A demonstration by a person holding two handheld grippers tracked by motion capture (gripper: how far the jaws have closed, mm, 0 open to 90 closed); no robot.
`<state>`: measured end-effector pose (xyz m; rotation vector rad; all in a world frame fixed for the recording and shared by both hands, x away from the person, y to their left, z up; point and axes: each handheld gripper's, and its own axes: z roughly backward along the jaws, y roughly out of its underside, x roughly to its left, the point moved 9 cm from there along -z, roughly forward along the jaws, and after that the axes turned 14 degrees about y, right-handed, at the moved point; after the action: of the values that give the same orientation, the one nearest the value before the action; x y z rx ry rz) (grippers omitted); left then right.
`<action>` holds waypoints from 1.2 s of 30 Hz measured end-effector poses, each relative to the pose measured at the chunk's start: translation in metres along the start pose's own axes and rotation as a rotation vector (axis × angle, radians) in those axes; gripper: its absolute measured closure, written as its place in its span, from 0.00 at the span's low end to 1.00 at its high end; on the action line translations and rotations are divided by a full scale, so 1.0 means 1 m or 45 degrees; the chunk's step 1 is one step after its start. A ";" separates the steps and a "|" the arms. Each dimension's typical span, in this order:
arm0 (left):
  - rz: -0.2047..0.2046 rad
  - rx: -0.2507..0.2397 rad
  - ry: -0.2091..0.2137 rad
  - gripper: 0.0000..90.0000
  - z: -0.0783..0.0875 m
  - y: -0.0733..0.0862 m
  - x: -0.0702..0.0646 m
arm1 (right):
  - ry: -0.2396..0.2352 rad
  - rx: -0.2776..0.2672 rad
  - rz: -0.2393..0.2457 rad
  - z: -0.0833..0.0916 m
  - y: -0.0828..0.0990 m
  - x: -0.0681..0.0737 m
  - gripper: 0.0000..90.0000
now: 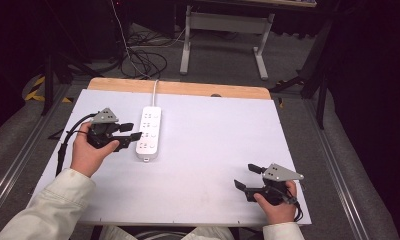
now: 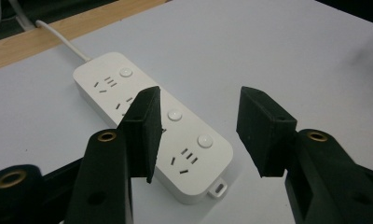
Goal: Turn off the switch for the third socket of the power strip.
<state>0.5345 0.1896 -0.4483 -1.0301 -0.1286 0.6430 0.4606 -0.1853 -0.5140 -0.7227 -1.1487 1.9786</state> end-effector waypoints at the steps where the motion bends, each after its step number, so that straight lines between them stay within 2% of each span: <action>1: 0.004 0.000 -0.003 0.56 -0.002 -0.001 0.001 | 0.000 0.001 0.001 0.000 0.000 0.000 0.26; 10: 0.004 0.018 -0.020 0.55 -0.019 -0.007 0.010 | 0.001 0.003 0.007 0.000 0.001 -0.001 0.25; 12: 0.027 0.014 0.003 0.57 -0.027 -0.008 0.011 | 0.000 0.004 0.009 0.000 0.001 0.000 0.25; 13: 0.023 0.018 0.003 0.57 -0.029 -0.008 0.013 | -0.001 0.004 0.009 0.000 0.001 0.000 0.25; 16: 0.013 0.026 -0.009 0.57 -0.034 -0.008 0.017 | -0.002 0.003 0.009 0.000 0.001 0.000 0.25; 20: 0.003 0.005 -0.012 0.57 -0.038 -0.009 0.020 | -0.005 0.005 0.007 0.000 0.001 0.000 0.25; 25: 0.014 0.006 -0.017 0.59 -0.044 -0.006 0.028 | -0.005 0.005 0.008 -0.001 0.001 0.000 0.25; 26: 0.037 0.001 -0.004 0.61 -0.045 -0.005 0.028 | -0.005 0.005 0.009 -0.001 0.001 0.000 0.25; 27: 0.019 0.010 -0.020 0.63 -0.045 -0.004 0.031 | -0.005 0.004 0.009 -0.001 0.001 0.000 0.25; 28: 0.028 0.007 -0.004 0.66 -0.047 -0.004 0.030 | -0.005 0.004 0.009 -0.001 0.001 0.000 0.25; 32: -0.007 0.040 0.016 0.80 -0.053 0.003 0.033 | -0.008 0.004 0.011 -0.001 0.001 0.000 0.25; 36: -0.023 0.042 0.017 0.91 -0.059 0.006 0.039 | -0.009 0.005 0.018 -0.001 0.002 0.001 0.26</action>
<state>0.5860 0.1691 -0.4919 -1.0004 -0.1153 0.6202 0.4602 -0.1850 -0.5159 -0.7243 -1.1467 1.9962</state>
